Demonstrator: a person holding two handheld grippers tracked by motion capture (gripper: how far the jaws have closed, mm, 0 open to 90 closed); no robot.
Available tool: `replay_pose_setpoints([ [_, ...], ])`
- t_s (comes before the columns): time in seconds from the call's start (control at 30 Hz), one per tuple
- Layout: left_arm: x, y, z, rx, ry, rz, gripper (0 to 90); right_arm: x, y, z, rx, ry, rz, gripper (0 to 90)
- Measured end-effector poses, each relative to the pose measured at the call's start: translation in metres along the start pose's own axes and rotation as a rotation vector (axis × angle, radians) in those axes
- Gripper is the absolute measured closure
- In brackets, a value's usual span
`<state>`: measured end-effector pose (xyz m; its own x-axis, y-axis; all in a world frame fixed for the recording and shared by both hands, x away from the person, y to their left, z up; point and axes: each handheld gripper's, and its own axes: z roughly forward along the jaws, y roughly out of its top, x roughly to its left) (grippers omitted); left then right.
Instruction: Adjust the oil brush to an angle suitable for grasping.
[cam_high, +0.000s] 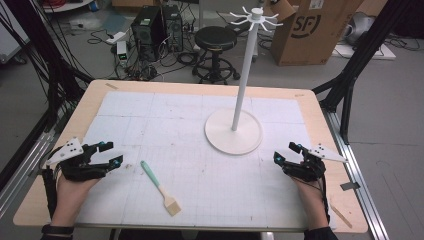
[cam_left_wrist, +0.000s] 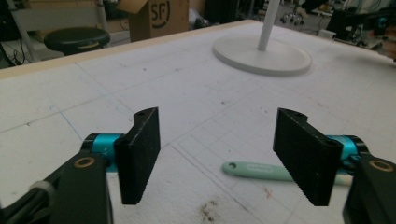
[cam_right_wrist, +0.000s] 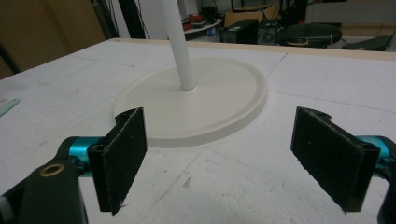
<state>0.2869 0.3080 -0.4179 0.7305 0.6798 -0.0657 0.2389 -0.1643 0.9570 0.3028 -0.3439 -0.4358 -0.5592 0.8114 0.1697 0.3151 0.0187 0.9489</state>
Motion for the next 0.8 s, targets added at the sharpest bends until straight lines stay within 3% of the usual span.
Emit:
replay_pose_setpoints([
  [0.17, -0.007, -0.005, 0.005, 0.058, -0.036, 0.014, 49.8, 0.0, 0.0, 0.0, -0.001, -0.002, -0.005, 18.1],
  [0.53, -0.016, -0.011, 0.014, 0.122, -0.072, -0.008, 77.3, 0.0, 0.0, 0.0, 0.003, -0.003, -0.007, 18.4],
  [0.8, -0.02, -0.015, 0.023, 0.21, -0.087, -0.004, 88.3, 0.0, 0.0, 0.0, 0.002, -0.004, -0.007, 18.4],
])
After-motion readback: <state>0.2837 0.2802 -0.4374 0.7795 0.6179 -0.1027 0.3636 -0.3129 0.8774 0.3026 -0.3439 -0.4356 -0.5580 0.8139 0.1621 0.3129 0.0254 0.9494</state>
